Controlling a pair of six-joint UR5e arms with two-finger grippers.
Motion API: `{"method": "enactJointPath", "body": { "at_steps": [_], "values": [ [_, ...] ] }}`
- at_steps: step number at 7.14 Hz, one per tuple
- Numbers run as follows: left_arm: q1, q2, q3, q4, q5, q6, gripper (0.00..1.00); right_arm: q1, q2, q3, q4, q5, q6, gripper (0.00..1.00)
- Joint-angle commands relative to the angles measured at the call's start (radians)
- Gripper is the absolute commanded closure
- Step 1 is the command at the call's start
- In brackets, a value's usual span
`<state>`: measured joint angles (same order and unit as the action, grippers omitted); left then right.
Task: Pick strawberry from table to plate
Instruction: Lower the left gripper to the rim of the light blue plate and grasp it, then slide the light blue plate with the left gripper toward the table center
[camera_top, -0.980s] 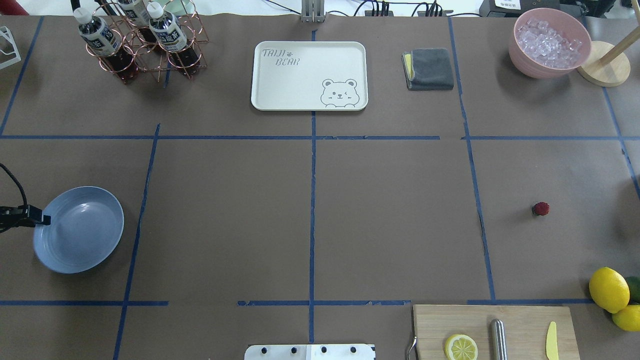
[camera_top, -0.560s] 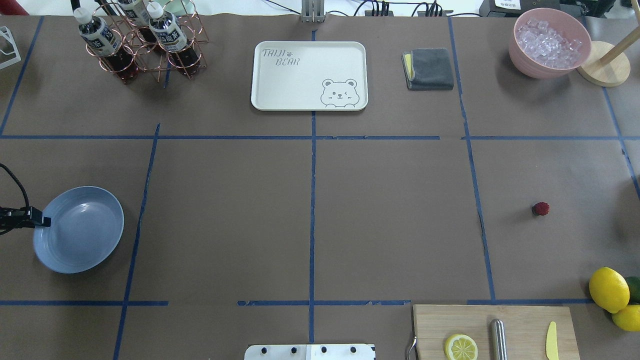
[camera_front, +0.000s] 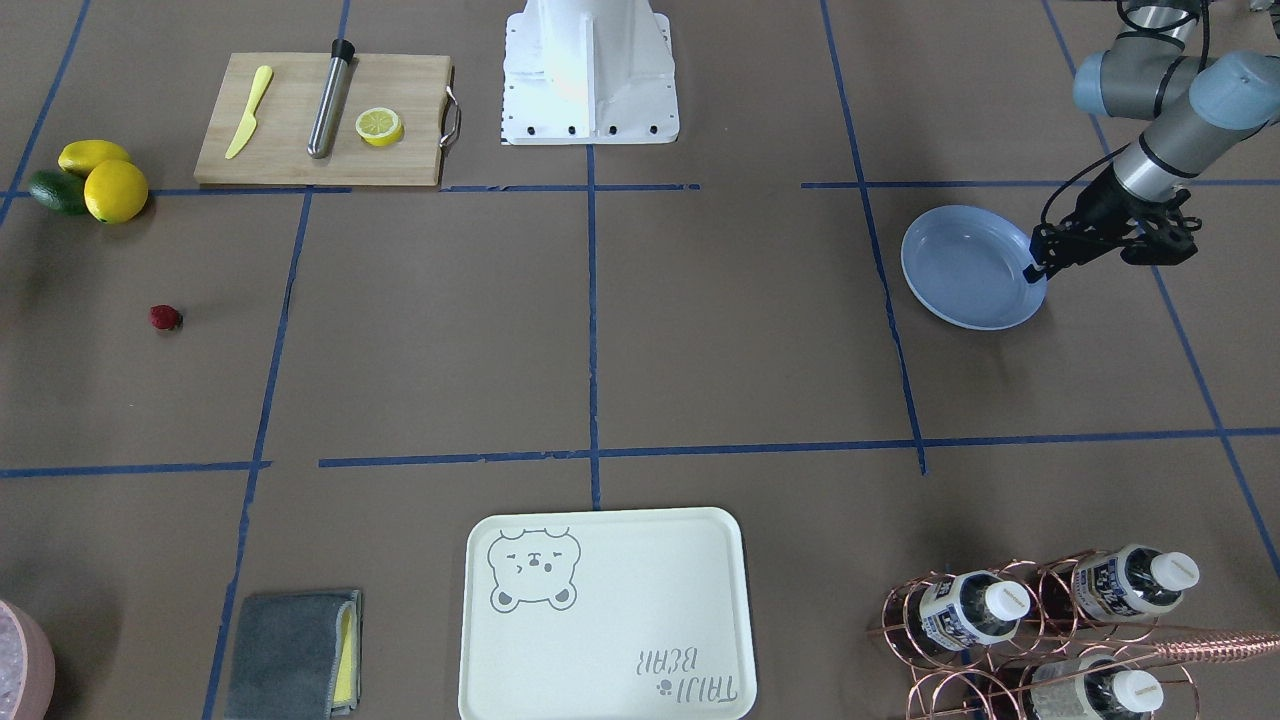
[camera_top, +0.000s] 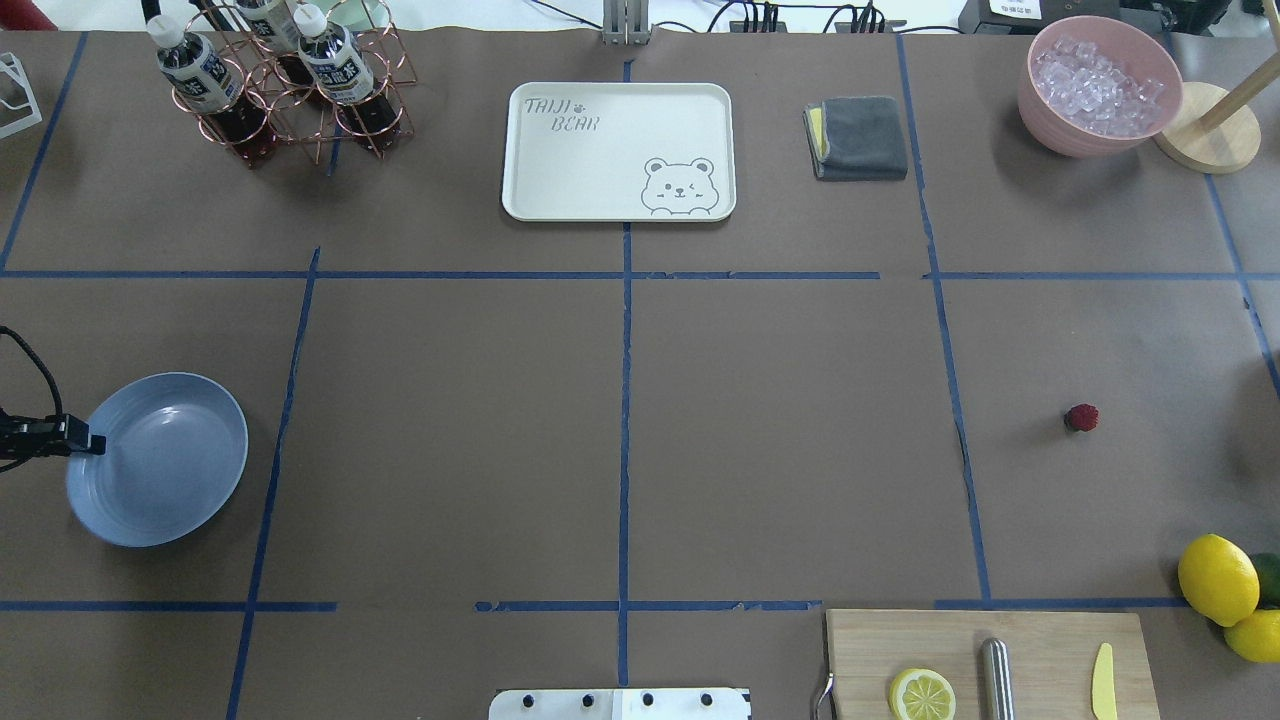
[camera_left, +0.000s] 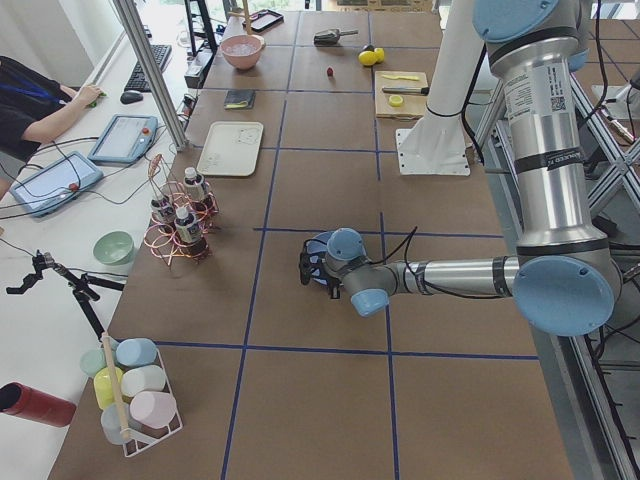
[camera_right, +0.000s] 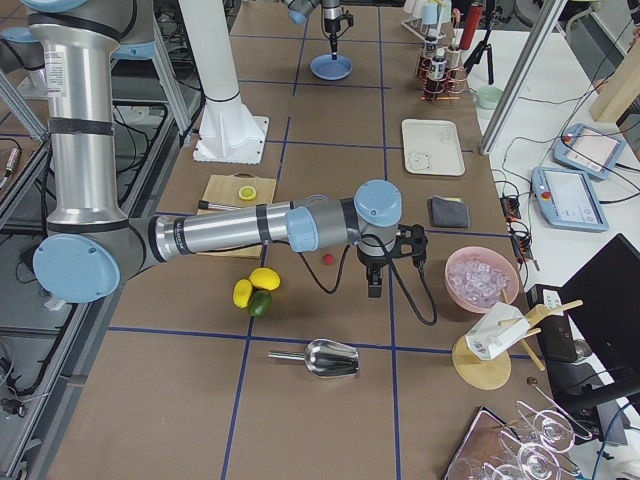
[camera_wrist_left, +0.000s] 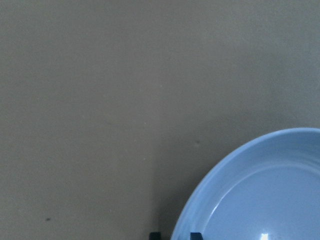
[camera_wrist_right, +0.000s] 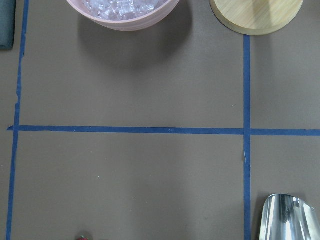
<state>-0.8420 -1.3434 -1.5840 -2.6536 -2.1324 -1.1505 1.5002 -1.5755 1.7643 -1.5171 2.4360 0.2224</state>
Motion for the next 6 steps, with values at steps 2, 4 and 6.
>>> {"method": "enactJointPath", "body": {
  "at_steps": [2, 4, 6],
  "values": [
    [-0.014, 0.023, -0.065, -0.022, -0.111, 0.000, 1.00, 0.000, 0.000, 0.000, 0.000, 0.000, 0.000, 0.00],
    [-0.198, 0.006, -0.108, -0.012, -0.333, -0.003, 1.00, 0.000, 0.000, 0.001, -0.002, 0.000, 0.000, 0.00],
    [-0.207, -0.081, -0.131, 0.024, -0.334, -0.043, 1.00, 0.000, -0.001, 0.009, 0.000, 0.000, 0.000, 0.00]
  ]
}}
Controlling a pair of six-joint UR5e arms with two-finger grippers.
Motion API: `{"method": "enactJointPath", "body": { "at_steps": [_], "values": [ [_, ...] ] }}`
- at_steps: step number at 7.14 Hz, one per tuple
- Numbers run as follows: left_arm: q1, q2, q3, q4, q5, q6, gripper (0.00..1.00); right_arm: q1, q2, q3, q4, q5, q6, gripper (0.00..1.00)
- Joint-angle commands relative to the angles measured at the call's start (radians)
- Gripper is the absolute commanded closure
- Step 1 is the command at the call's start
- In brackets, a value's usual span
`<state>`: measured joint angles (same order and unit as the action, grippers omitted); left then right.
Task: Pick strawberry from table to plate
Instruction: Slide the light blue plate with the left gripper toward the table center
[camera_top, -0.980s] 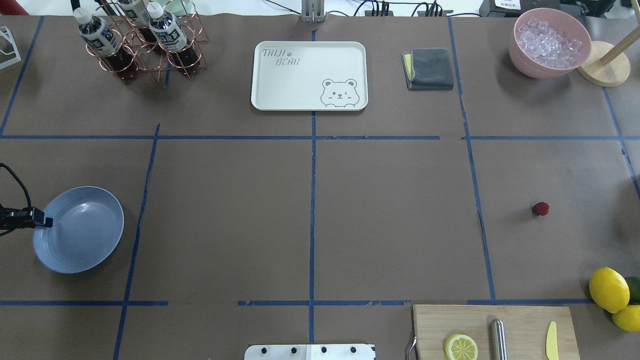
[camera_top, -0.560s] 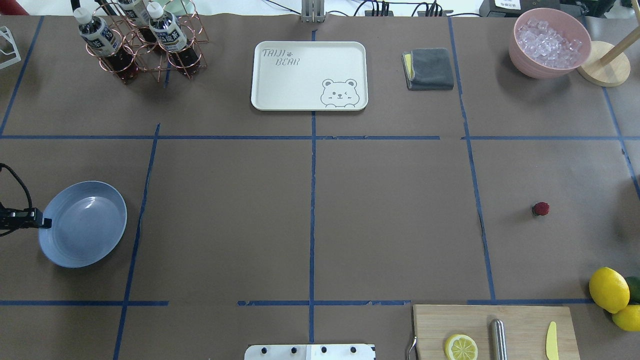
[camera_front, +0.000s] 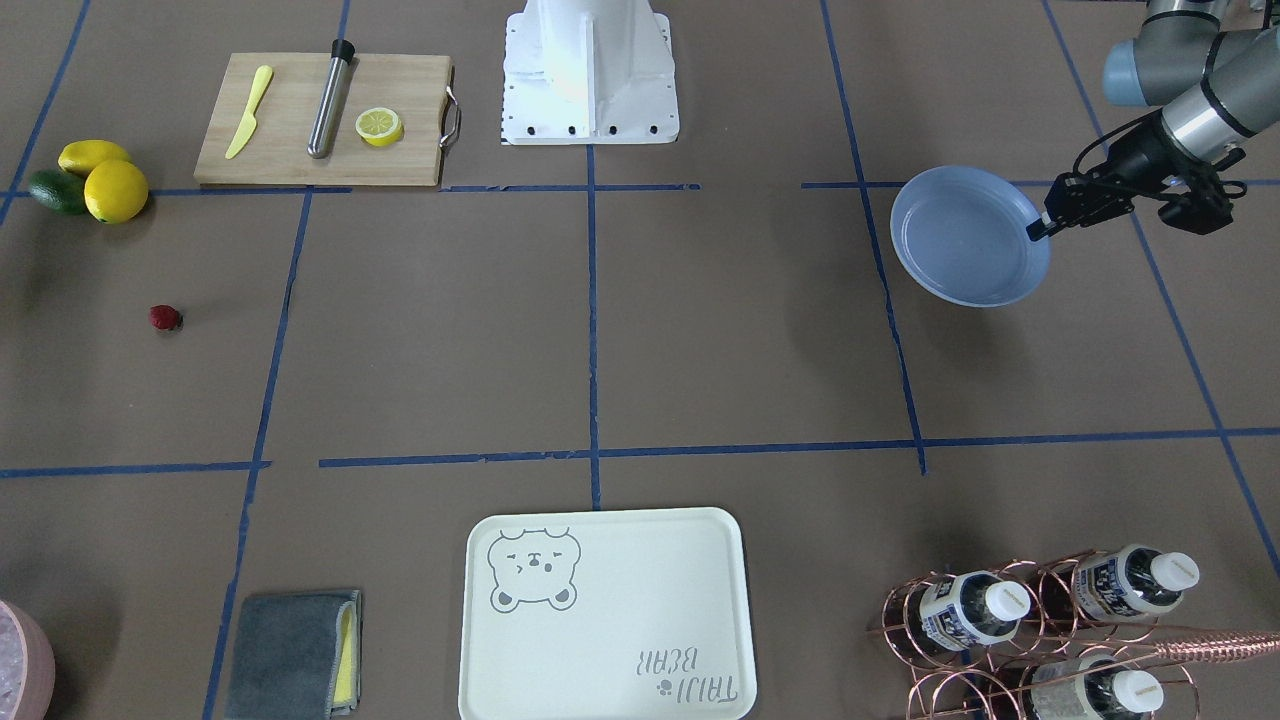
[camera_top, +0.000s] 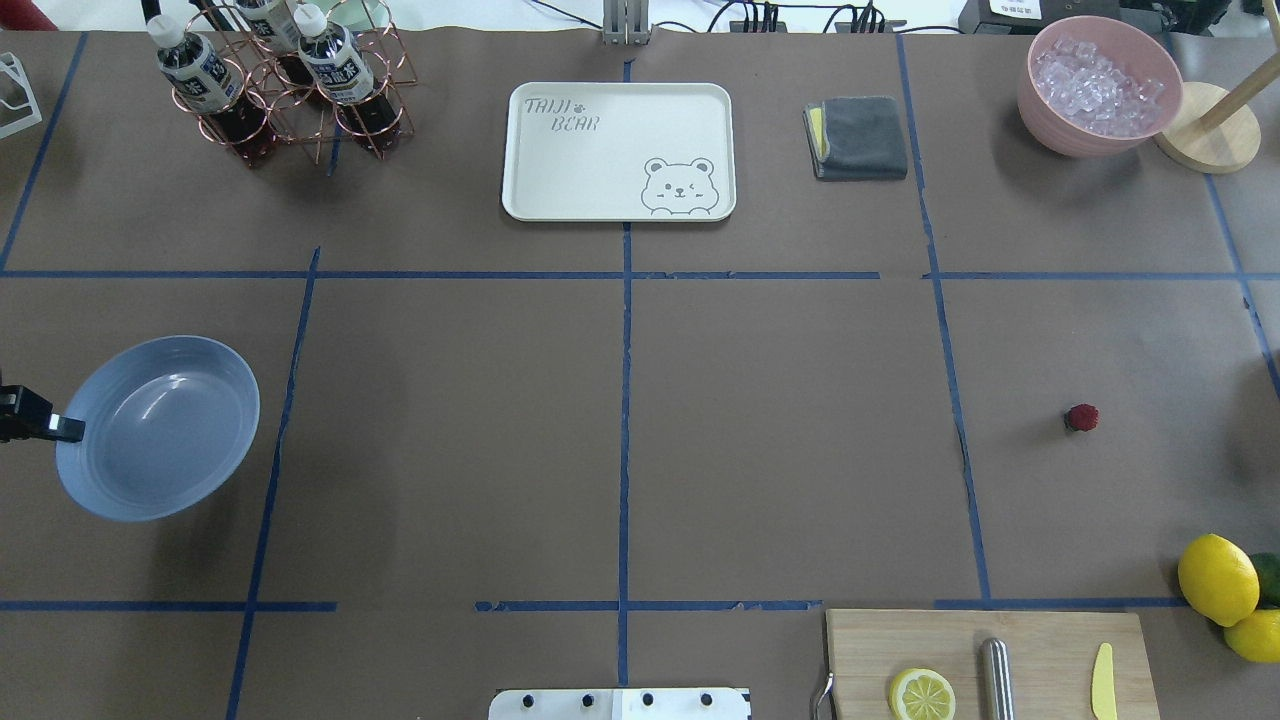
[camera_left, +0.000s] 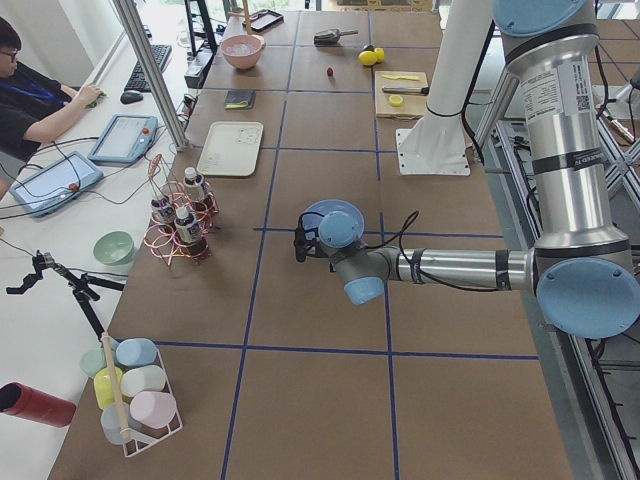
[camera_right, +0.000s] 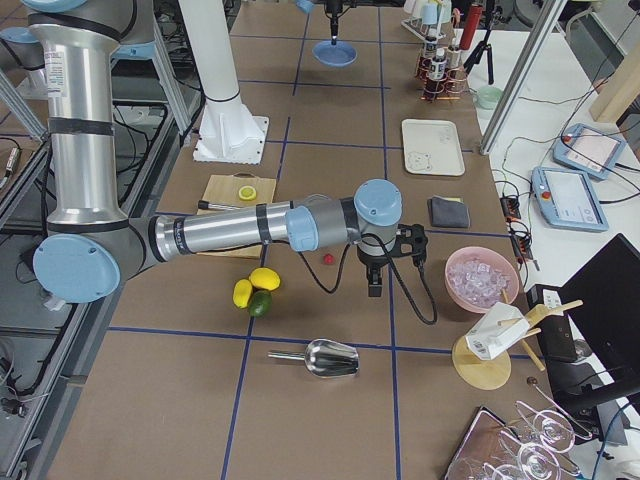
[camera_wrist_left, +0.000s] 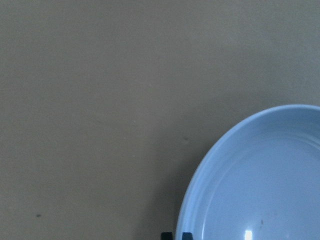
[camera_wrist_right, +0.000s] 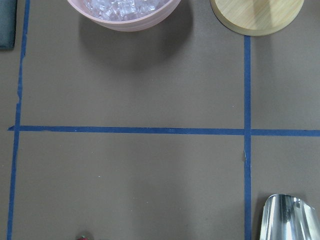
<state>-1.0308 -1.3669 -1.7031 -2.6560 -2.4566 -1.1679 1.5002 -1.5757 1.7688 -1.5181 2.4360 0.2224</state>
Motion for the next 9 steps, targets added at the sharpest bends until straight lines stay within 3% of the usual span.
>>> {"method": "enactJointPath", "body": {
  "at_steps": [1, 3, 6, 9],
  "values": [
    [-0.002, -0.149, -0.012, 0.042, 0.029, -0.135, 1.00, 0.000, -0.001, 0.005, 0.003, 0.000, 0.000, 0.00],
    [0.160, -0.259, -0.013, 0.063, 0.160, -0.308, 1.00, -0.015, -0.004, -0.003, 0.003, -0.009, 0.005, 0.00],
    [0.308, -0.482, -0.068, 0.402, 0.361, -0.398, 1.00, -0.063, -0.001, 0.006, 0.007, -0.011, 0.069, 0.00],
    [0.521, -0.615, -0.015, 0.462, 0.563, -0.535, 1.00, -0.113, -0.001, 0.014, 0.068, -0.009, 0.156, 0.00]
  ]
}}
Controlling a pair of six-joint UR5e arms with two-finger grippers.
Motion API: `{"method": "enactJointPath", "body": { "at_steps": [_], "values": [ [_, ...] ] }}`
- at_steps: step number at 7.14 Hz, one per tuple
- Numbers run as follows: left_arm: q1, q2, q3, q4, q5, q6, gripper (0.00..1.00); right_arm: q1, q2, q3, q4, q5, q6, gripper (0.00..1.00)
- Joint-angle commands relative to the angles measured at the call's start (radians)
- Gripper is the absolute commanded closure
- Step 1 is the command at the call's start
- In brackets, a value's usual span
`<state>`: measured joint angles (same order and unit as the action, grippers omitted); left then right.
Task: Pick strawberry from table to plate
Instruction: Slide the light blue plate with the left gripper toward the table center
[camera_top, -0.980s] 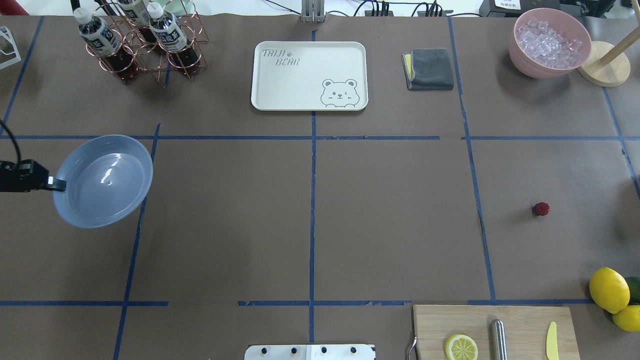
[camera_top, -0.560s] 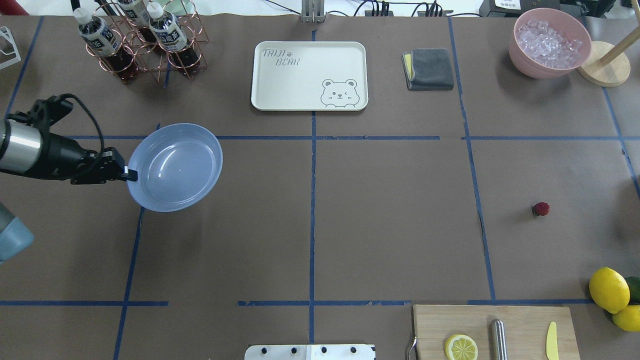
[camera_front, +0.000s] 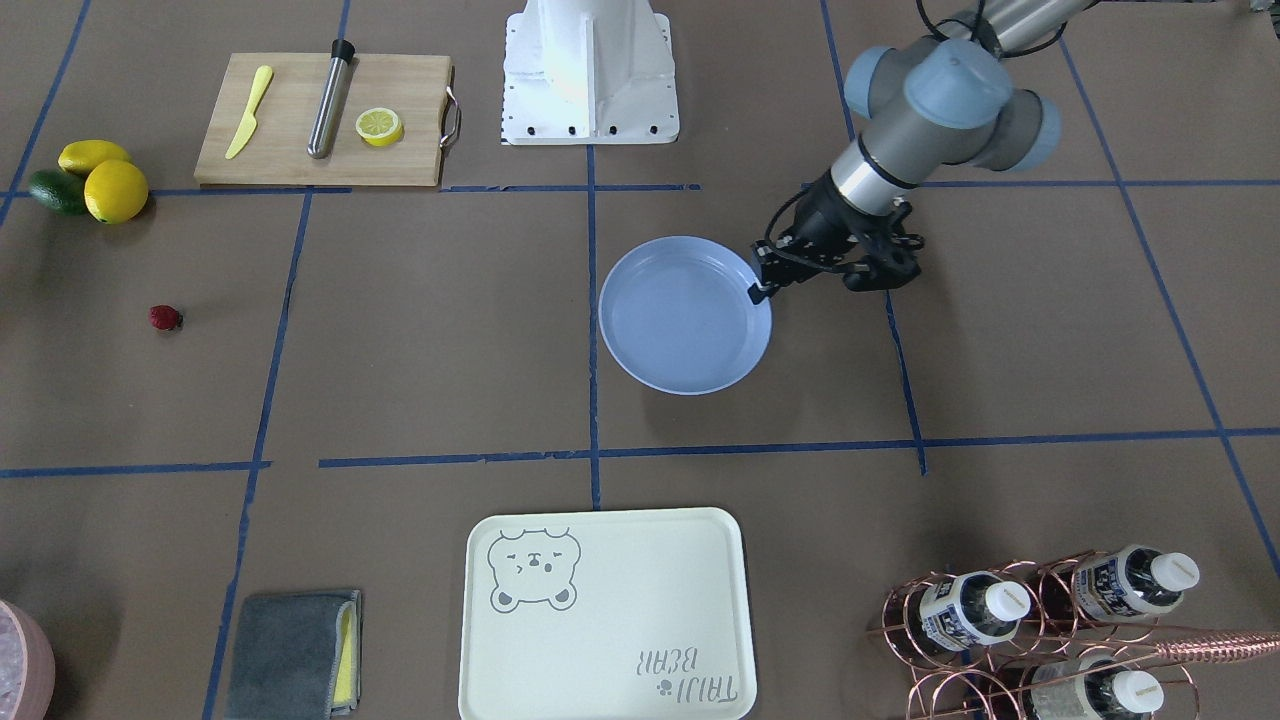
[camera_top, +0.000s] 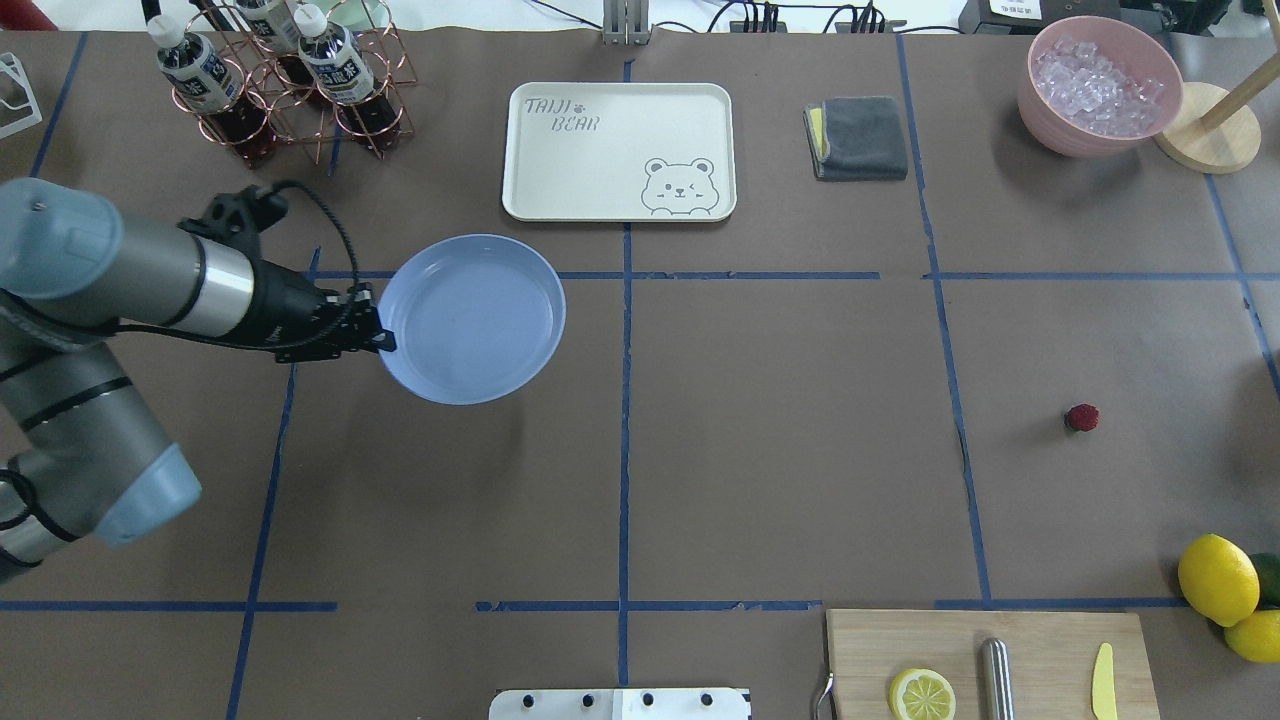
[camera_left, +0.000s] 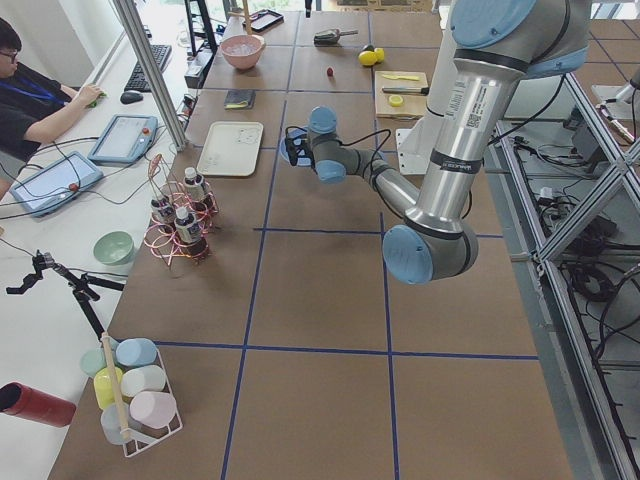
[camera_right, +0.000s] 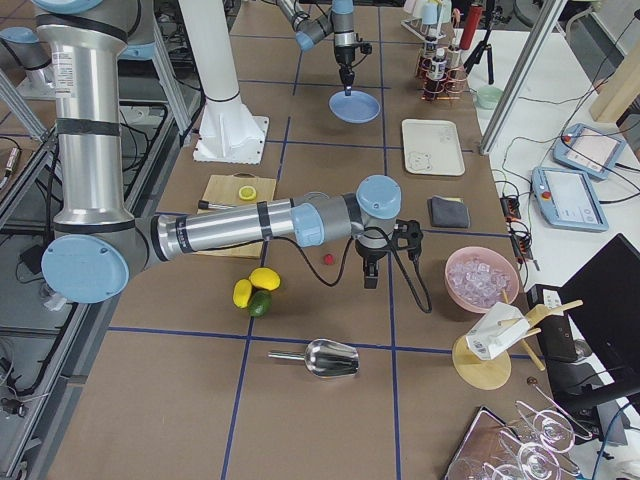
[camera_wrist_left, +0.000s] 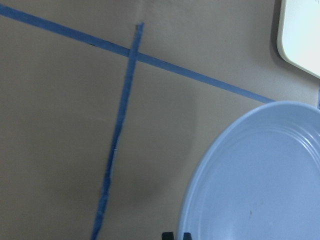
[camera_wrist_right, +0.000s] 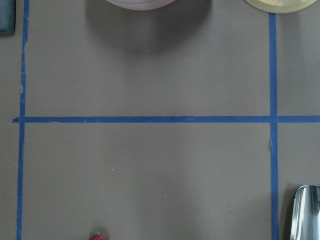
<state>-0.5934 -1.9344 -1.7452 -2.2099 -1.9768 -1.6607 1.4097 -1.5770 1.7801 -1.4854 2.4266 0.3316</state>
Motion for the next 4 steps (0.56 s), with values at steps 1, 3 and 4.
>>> {"method": "enactJointPath", "body": {
  "at_steps": [1, 3, 4],
  "values": [
    [0.121, -0.057, 0.054, 0.016, 0.126, -0.042, 1.00, -0.035, 0.000, 0.002, 0.078, 0.000, 0.087, 0.00],
    [0.153, -0.067, 0.062, 0.016, 0.128, -0.042, 1.00, -0.037, 0.000, 0.004, 0.085, 0.005, 0.093, 0.00],
    [0.155, -0.089, 0.079, 0.016, 0.128, -0.041, 1.00, -0.038, 0.000, 0.004, 0.085, 0.005, 0.095, 0.00]
  ]
}}
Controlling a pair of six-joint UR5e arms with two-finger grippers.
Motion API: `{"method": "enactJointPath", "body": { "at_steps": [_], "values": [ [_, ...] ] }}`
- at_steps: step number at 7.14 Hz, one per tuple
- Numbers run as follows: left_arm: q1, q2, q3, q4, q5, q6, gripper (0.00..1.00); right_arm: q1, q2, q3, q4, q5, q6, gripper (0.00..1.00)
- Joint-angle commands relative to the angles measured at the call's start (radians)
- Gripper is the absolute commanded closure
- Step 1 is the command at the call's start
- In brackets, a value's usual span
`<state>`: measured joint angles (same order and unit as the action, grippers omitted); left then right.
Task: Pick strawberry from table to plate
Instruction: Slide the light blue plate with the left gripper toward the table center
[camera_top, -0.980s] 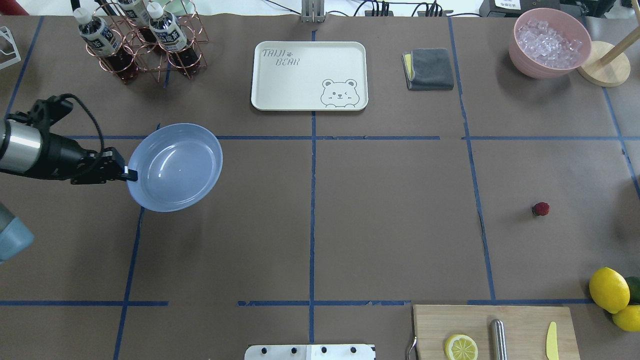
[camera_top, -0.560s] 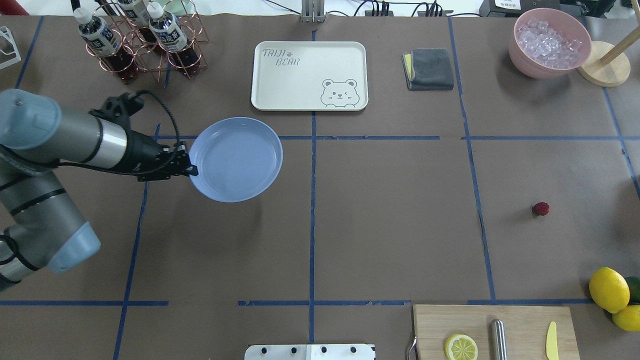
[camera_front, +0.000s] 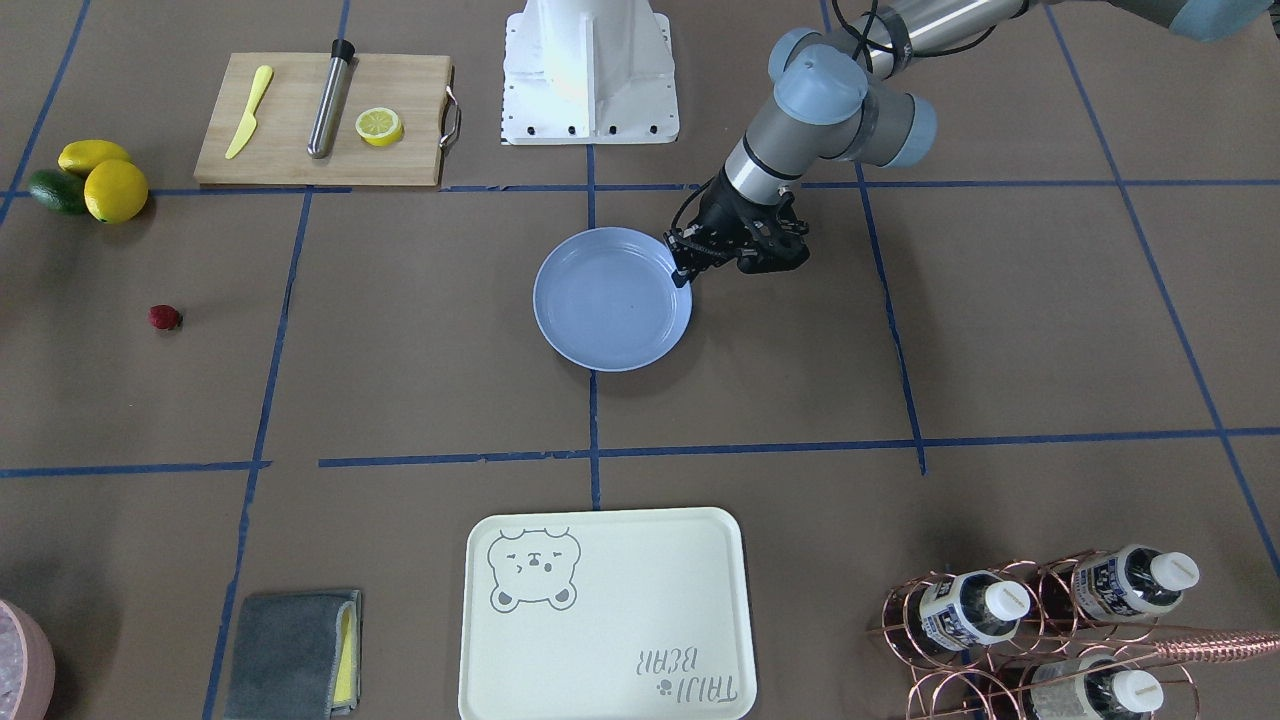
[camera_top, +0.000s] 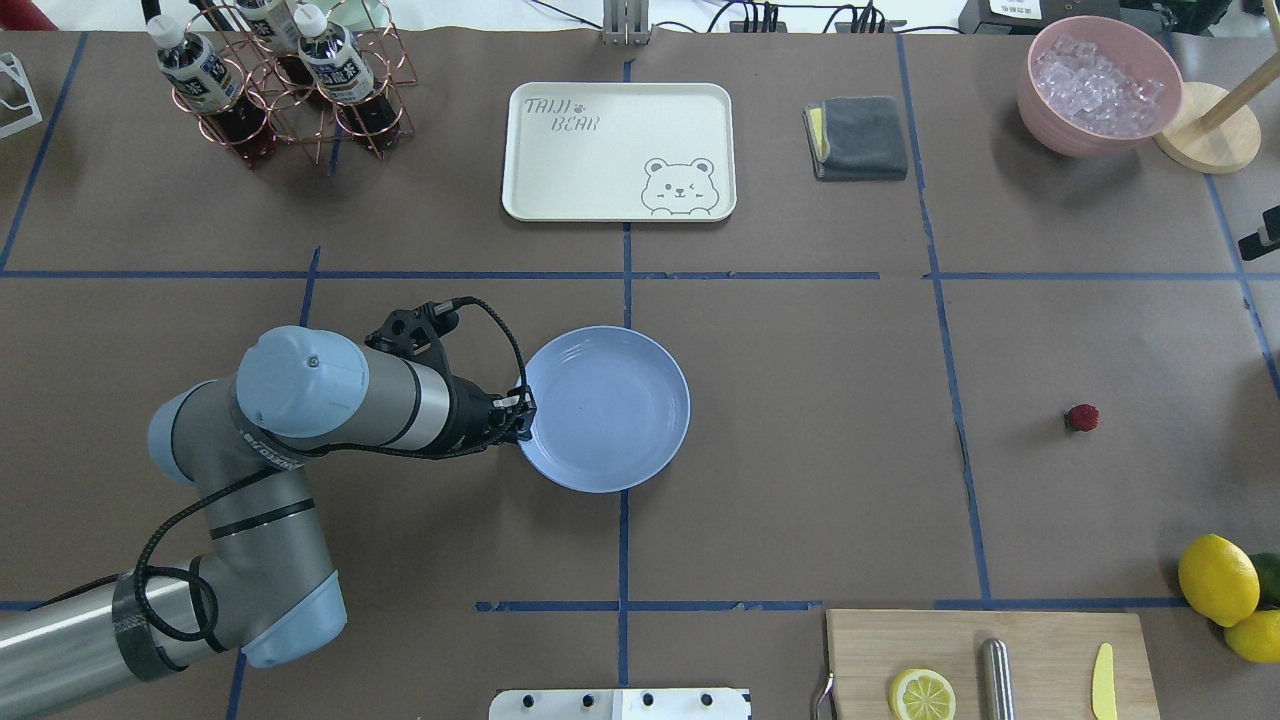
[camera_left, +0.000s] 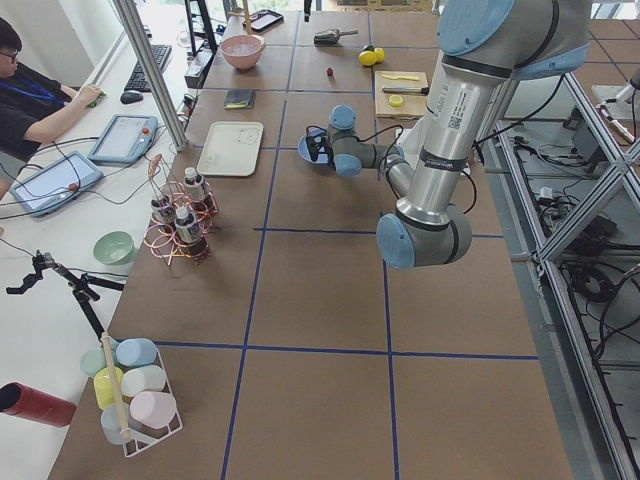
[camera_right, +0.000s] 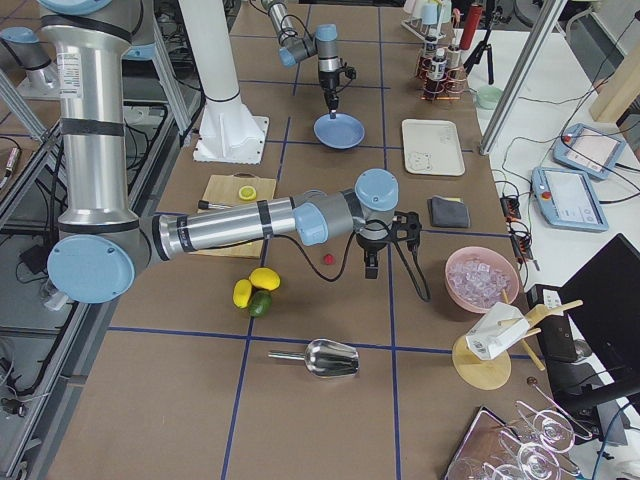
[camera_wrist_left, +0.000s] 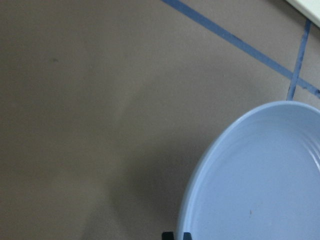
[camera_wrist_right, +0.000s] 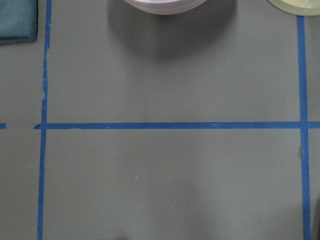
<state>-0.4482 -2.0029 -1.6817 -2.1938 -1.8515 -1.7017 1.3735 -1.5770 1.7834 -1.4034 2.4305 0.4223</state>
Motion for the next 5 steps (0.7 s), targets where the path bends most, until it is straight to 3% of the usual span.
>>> {"method": "enactJointPath", "body": {
  "at_steps": [1, 2, 3, 4, 5],
  "values": [
    [0.011, -0.025, 0.031, -0.001, 0.003, 0.001, 1.00, -0.004, 0.000, 0.001, 0.003, 0.001, 0.004, 0.00],
    [0.011, -0.031, 0.033, -0.001, 0.003, 0.001, 0.99, -0.004, 0.000, 0.001, 0.003, 0.001, 0.004, 0.00],
    [0.010, -0.031, 0.019, -0.001, 0.003, 0.002, 0.28, -0.014, 0.000, 0.004, 0.004, 0.001, 0.004, 0.00],
    [0.010, -0.033, 0.005, 0.000, 0.011, 0.001, 0.00, -0.027, 0.000, 0.007, 0.007, -0.001, 0.018, 0.00],
    [-0.006, -0.024, -0.015, 0.003, 0.009, 0.005, 0.00, -0.056, 0.000, 0.014, 0.009, -0.007, 0.065, 0.00]
  ]
}}
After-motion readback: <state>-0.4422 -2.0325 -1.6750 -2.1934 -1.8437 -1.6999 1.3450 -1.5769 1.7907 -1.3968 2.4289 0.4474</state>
